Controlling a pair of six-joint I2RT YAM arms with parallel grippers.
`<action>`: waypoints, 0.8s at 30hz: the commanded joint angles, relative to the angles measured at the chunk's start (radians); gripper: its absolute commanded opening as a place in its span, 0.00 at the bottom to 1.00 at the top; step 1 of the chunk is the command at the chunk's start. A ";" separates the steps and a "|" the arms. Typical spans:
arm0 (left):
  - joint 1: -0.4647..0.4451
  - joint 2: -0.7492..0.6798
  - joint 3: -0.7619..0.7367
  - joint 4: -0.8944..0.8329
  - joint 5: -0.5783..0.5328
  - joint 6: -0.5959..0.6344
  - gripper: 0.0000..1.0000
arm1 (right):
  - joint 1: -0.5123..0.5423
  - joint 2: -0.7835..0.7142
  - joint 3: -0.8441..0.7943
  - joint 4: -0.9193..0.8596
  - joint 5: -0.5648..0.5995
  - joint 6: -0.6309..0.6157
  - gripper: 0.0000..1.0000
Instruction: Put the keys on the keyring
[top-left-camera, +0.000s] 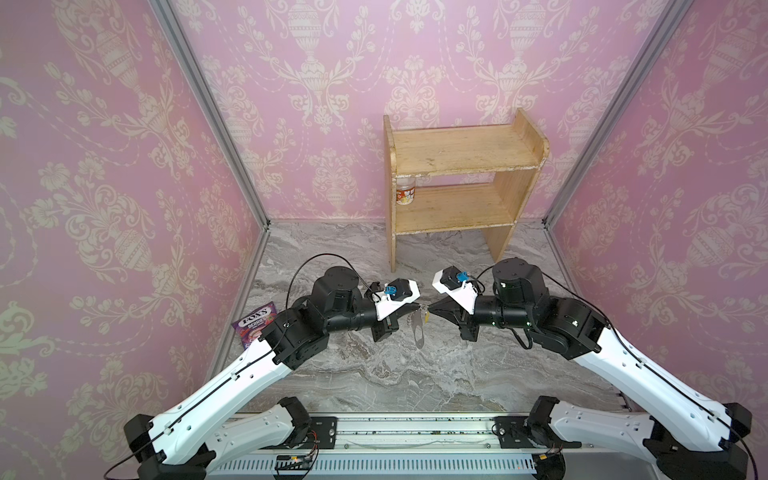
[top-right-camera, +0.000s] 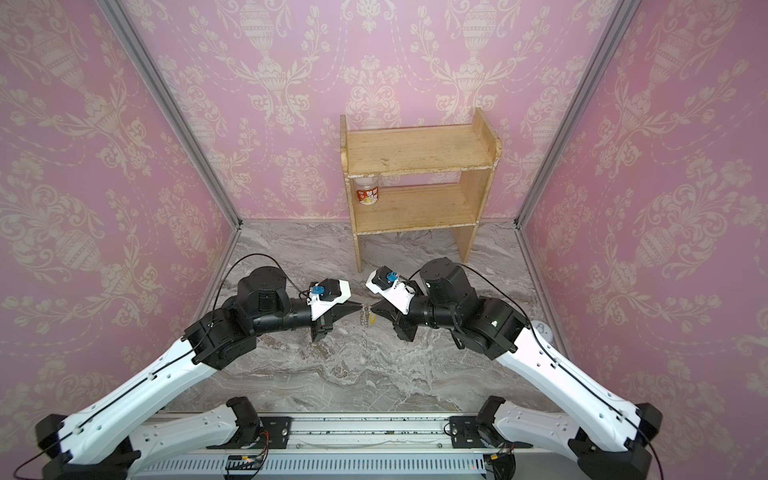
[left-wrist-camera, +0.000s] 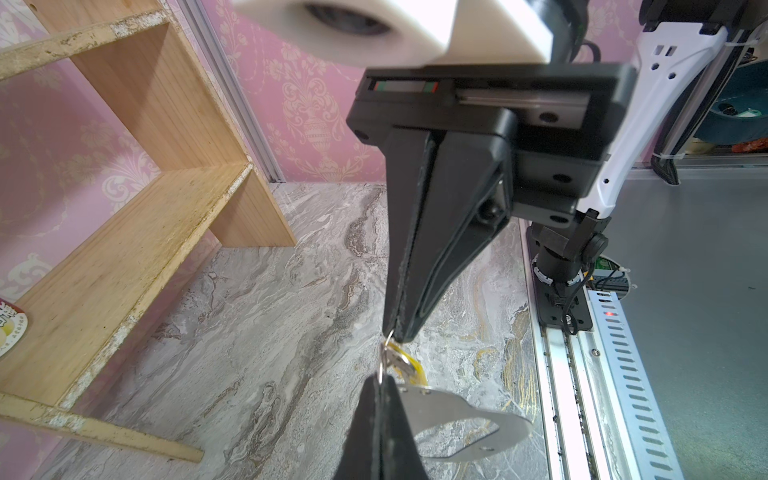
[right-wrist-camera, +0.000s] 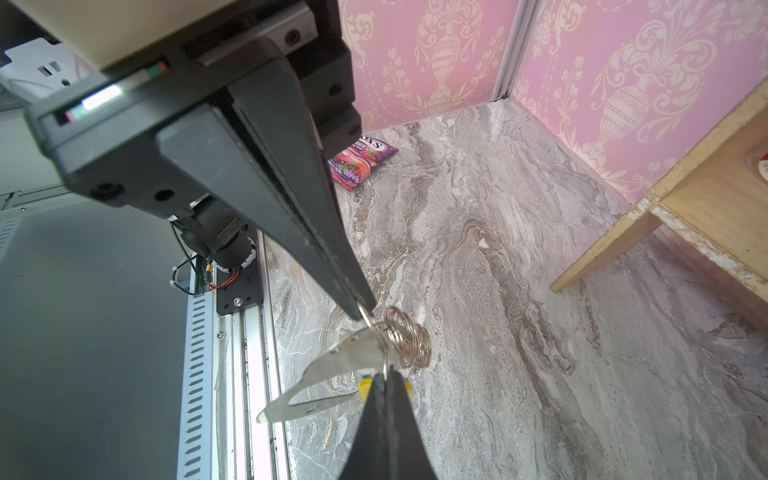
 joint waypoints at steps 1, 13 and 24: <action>-0.003 0.008 0.029 -0.017 0.043 0.006 0.00 | 0.004 -0.024 0.028 0.026 -0.014 -0.014 0.00; -0.003 0.010 0.028 -0.020 0.048 0.002 0.00 | 0.004 -0.023 0.034 0.035 -0.035 -0.020 0.00; -0.003 0.014 0.032 -0.034 0.047 0.006 0.00 | 0.003 -0.025 0.037 0.035 -0.034 -0.025 0.00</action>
